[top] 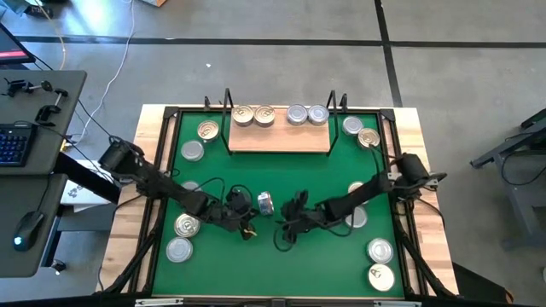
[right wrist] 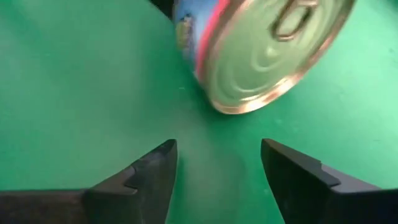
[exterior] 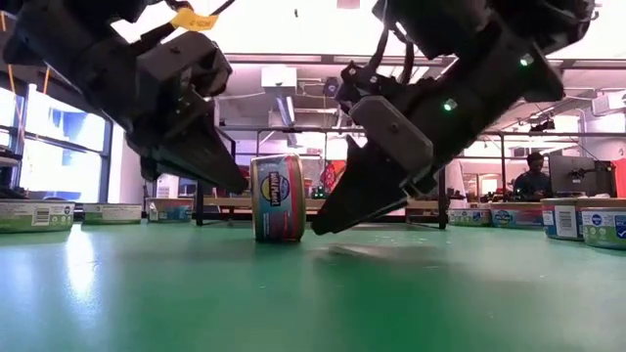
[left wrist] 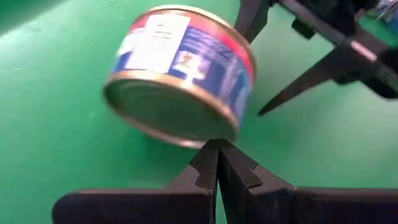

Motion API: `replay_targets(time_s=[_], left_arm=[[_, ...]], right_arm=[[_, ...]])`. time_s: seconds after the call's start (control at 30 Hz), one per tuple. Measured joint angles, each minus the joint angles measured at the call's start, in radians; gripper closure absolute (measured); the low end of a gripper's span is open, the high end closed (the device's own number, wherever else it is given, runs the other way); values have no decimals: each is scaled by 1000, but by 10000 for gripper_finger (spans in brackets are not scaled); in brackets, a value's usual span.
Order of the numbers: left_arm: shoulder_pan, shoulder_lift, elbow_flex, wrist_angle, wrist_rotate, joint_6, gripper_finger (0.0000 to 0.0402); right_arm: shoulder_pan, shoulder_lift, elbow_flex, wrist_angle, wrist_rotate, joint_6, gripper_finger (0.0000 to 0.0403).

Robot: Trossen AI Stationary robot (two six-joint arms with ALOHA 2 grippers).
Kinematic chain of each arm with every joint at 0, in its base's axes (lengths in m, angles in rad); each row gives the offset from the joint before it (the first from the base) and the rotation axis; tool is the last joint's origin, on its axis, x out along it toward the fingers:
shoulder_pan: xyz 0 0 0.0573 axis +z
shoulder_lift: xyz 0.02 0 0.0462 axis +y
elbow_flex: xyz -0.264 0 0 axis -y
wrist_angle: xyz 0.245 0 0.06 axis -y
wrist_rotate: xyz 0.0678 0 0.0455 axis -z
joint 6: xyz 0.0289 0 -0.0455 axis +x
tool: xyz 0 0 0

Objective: Stack canned seafood by type on shelf
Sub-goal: Put the blue pink tuna can on the shelf

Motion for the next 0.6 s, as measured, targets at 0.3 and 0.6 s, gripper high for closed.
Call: replay_targets(time_s=[0.3,0.6], left_arm=[[25,176,-1,397,5,95,401],[-23,79,0,393,75,130,401]], right_arm=[[39,-87,0,-172,100,4,174],[91,-120,1,-212,214,-79,174]])
